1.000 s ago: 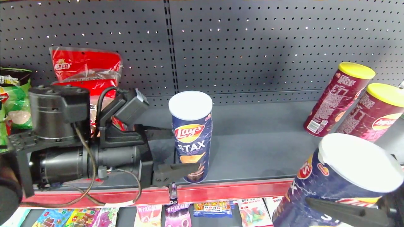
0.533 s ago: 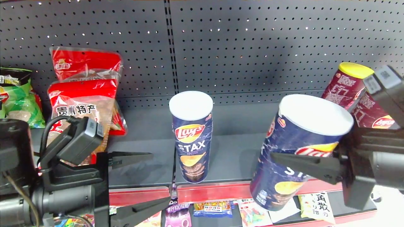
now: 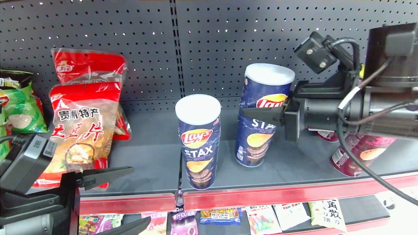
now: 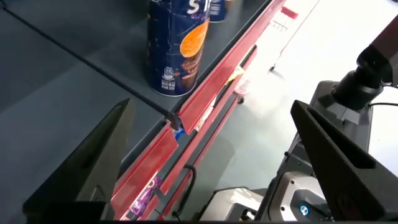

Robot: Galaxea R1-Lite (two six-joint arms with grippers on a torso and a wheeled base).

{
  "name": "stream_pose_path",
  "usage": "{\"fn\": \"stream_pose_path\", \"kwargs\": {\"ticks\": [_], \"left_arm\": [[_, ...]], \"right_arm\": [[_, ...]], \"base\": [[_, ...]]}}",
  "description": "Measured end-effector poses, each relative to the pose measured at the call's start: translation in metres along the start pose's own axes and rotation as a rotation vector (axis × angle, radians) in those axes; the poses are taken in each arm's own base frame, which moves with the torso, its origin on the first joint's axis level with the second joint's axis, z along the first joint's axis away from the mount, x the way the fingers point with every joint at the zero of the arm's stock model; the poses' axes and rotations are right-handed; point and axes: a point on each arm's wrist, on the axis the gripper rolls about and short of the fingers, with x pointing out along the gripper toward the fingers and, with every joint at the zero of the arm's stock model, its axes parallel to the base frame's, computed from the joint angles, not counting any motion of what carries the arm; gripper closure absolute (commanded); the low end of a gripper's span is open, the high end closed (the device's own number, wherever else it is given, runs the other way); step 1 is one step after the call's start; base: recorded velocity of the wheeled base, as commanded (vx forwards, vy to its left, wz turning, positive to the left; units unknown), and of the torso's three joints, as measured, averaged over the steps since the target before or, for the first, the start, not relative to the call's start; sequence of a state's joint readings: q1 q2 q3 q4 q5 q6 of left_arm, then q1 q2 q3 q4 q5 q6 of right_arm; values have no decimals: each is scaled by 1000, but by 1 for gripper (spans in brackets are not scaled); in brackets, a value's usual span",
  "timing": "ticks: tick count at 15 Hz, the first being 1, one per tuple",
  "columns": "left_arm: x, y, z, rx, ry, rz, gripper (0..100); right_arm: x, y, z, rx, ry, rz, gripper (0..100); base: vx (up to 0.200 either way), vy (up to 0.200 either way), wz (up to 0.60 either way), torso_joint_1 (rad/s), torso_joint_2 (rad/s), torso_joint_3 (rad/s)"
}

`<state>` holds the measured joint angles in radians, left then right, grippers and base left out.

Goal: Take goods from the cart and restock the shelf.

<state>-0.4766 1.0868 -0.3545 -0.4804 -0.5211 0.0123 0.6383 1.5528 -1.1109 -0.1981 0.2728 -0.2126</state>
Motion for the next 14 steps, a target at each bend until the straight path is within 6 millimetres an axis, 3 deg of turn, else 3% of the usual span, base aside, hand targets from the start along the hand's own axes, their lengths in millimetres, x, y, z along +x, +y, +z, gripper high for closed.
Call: {"fn": "stream_pose_path", "kwargs": {"ticks": [9,14], "left_arm": [[2,1,10,7,-27,2,0],[4,3,12,5,-27,3,0]], "right_arm": [[73,-36,16,-32,-71,18,100],[109,-46,12,-38,-93,52,100]], "base": [[0,0,0,0,0,0],[0,0,0,0,0,0]]}}
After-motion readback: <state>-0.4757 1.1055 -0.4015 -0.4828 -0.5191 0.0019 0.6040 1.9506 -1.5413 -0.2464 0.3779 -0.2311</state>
